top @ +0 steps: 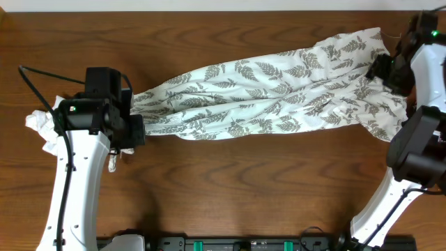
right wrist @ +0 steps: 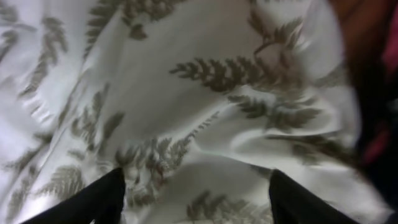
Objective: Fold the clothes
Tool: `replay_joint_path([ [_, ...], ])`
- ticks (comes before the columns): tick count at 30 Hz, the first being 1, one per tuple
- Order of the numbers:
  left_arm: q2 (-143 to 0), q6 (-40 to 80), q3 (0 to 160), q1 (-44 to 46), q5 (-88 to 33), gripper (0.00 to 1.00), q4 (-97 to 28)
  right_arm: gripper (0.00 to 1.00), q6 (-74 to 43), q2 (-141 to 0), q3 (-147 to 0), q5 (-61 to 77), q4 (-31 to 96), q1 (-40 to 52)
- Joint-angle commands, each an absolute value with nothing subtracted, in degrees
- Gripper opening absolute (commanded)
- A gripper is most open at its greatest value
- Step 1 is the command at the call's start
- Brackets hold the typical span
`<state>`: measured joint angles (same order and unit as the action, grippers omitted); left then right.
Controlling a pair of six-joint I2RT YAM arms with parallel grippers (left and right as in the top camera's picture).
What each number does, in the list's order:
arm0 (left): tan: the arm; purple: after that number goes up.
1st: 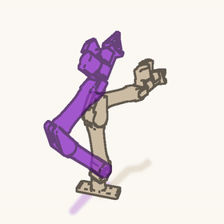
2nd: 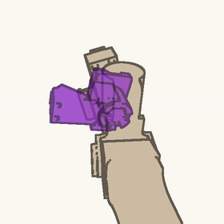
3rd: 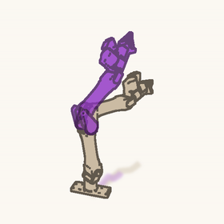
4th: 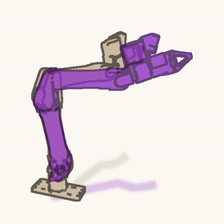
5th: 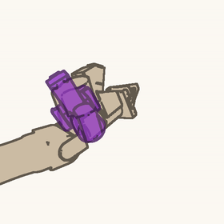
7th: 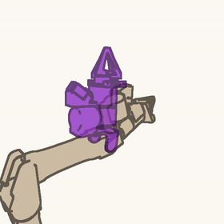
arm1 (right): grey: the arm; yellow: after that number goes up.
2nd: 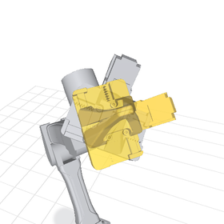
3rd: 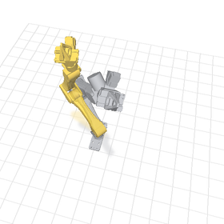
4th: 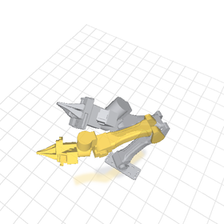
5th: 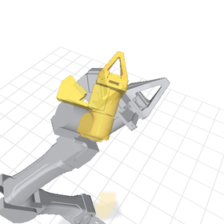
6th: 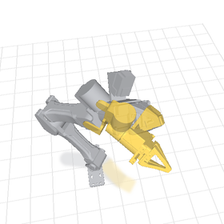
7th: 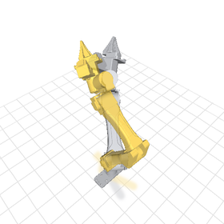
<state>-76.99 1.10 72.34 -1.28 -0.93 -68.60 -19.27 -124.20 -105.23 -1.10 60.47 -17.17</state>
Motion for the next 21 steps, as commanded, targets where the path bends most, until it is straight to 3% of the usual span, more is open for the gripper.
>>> replay_joint_path([
  [1,-77.1,1.61,72.23,-1.3,-0.8,0.06,-68.29,0.6,-27.35,-122.96,-100.88,-0.99,56.73,-16.21],
  [2,-77.1,1.61,72.23,-1.3,-0.8,0.06,-68.1,0.5,-27.4,-122.96,-100.33,-0.84,55.4,-16.21],
  [4,-77.1,1.61,72.23,-1.3,-0.8,0.06,-67.85,0.15,-27.33,-122.93,-100.22,-0.89,53.17,-16.25],
  [6,-77.1,1.58,72.23,-1.32,-0.78,0.06,-67.64,0.01,-26.22,-122.15,-101.86,-0.27,52.53,-16.95],
  [13,-77.1,1.58,72.23,-1.32,-0.36,0.06,-67.61,0.01,-12.93,-115.28,-117.51,10.11,54.13,-21.87],
  [19,-77.1,1.58,72.23,-1.32,-0.36,0.06,-67.42,0.01,-10.2,-111.26,-124.05,10.09,59.0,-24.1],
  [21,-77.1,1.58,72.23,-1.32,-0.36,0.06,-66.96,0.11,-10.17,-111.77,-123.48,10.02,62.08,-23.88],
])
